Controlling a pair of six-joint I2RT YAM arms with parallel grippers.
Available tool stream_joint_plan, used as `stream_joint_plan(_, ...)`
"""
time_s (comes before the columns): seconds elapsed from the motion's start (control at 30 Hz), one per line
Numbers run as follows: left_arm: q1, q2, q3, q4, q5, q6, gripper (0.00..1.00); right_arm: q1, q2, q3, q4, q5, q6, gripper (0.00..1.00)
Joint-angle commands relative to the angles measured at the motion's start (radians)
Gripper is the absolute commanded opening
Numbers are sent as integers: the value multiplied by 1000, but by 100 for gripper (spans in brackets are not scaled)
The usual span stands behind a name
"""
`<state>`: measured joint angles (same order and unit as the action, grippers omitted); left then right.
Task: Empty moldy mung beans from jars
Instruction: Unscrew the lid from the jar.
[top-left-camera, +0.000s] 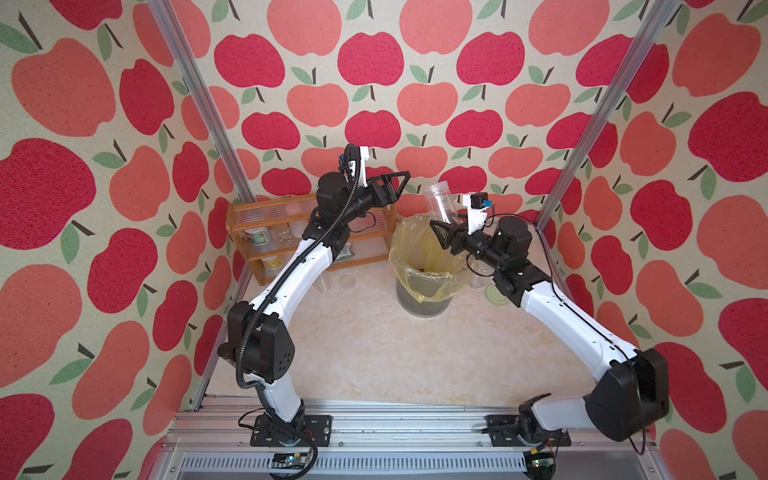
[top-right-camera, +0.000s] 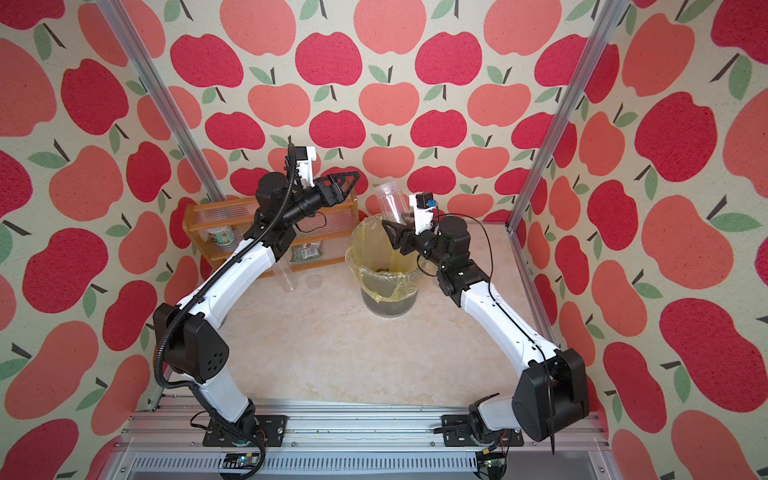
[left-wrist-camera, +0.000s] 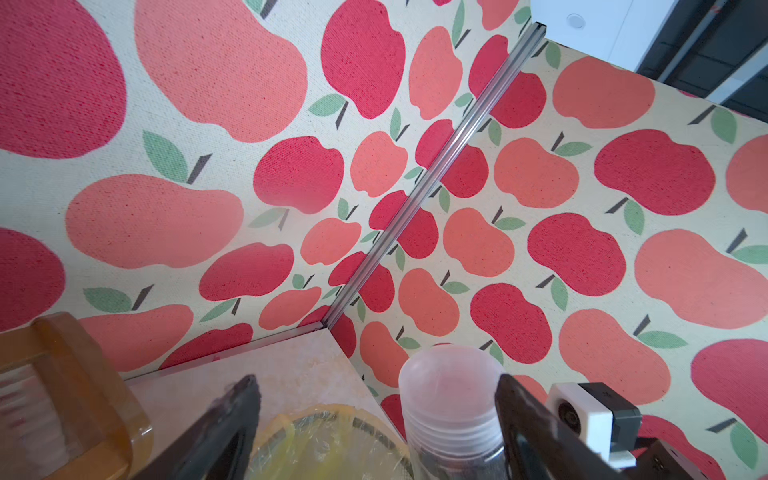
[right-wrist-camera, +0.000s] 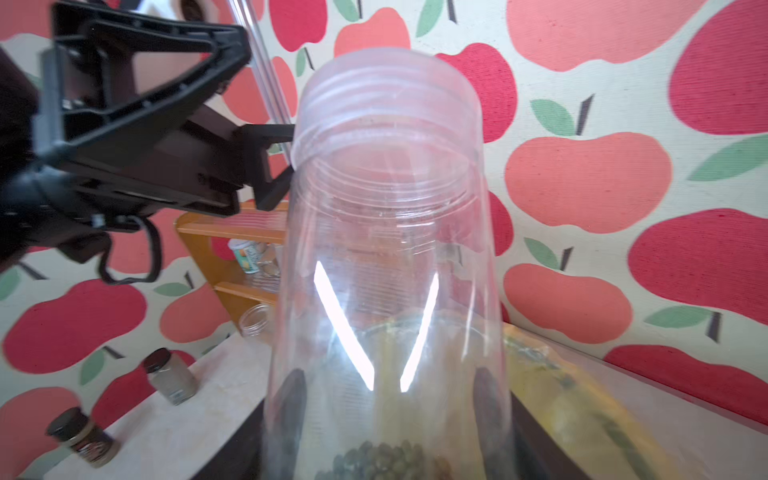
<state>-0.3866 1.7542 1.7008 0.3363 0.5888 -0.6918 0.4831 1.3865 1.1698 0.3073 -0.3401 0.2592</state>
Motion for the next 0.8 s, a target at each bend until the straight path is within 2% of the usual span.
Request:
stream_joint_plan(0.0,-18,26,28,208,174,-68,89,1,-8,-5,142,-217,79,35)
stream_joint_plan(0.13,-52,54,73,194,221,-41,89,1,-2,-30,223,-250,103,35)
stream_joint_plan(0.3,-89,89,124,162,264,-15,89,2,16,-16,228,-244,107,35)
stream_joint_plan(0.77,-95,107,162,96,236,-12,79,1,15,-4,211,-198,93,35)
